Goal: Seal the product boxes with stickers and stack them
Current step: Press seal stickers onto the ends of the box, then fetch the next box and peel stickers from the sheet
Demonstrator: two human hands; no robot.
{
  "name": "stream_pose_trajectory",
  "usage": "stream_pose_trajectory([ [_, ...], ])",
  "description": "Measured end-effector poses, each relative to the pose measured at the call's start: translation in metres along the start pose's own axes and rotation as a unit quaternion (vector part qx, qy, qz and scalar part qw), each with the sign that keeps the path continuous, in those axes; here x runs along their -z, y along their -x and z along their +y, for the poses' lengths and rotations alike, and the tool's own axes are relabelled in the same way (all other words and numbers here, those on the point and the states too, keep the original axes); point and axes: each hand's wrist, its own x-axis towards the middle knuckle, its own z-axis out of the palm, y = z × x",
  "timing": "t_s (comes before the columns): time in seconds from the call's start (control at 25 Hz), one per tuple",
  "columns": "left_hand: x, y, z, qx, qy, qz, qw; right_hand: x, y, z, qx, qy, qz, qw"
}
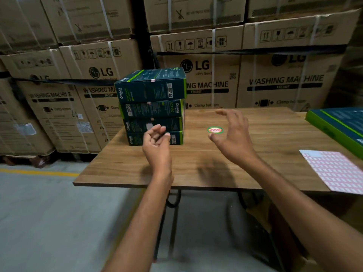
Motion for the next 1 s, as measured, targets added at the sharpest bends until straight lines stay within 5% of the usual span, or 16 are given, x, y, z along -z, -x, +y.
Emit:
stream_pose_trajectory([
  [0.36,-0.070,0.158,-0.020,0.092,0.035,-0.141,0.985,0.128,0.102,0.058,-0.137,-0.097,0.080,0.983],
  [0.76,-0.189,0.230,-0.028,0.105,0.022,-0.293,0.950,0.246,0.116,0.129,-0.175,-0.031,0.183,0.967],
  [1.0,-0.293,0.241,-0.057,0.103,-0.090,-0.447,0.884,0.308,0.085,0.230,-0.249,0.123,0.219,0.935],
])
